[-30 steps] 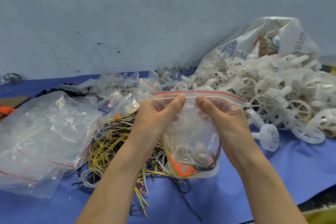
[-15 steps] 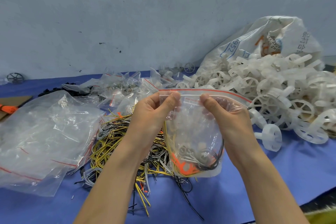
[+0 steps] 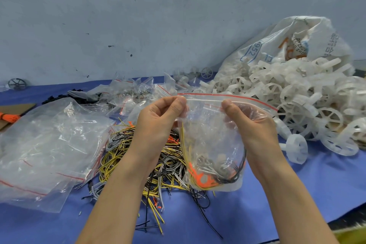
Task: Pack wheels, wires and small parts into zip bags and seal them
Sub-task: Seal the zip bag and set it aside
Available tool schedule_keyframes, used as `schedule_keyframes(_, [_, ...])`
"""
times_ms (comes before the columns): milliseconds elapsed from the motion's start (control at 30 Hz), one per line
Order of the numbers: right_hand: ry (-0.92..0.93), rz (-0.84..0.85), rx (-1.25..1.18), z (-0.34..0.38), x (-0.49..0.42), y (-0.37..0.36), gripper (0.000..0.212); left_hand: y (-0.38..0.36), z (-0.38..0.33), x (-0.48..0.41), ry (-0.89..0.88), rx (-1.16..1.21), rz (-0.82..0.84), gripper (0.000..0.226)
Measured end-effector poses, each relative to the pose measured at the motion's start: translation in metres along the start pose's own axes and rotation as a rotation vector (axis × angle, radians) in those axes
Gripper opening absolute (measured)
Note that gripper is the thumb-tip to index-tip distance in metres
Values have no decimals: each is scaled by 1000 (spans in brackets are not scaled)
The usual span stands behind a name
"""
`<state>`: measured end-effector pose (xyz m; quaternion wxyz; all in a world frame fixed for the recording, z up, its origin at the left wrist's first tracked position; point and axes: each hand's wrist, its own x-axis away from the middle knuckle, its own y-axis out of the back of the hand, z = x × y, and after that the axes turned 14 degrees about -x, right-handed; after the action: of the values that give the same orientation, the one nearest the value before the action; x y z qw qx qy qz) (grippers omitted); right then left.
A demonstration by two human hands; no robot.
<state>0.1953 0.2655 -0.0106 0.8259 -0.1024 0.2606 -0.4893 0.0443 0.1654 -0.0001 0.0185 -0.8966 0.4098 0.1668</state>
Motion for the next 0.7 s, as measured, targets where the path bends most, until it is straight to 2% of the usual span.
schedule_keyframes(167, [1,-74,-92,4,-5,10,13,7,1,-3,56,3,-76,15])
schedule_keyframes(267, [13,-107,-127,8,-7,17,12,10,-4,-2,47,-119,-81,12])
schedule_keyframes(333, [30,-82,-107,9,-5,17,11,7,-11,1,-76,-433,-176,18])
schedule_keyframes(400, [58,-24,-69,11,-2,14,13,-3,-26,6,-356,-811,-265,26])
schedule_keyframes(467, [86,62,-31,12,2,10,21,-19,-42,14,-534,-963,-199,28])
schedule_keyframes(567, [105,147,-28,11,8,4,18,-35,-52,23,-505,-958,-36,25])
schedule_keyframes(700, [100,124,-38,10,10,3,15,-39,-47,23,-426,-848,-16,17])
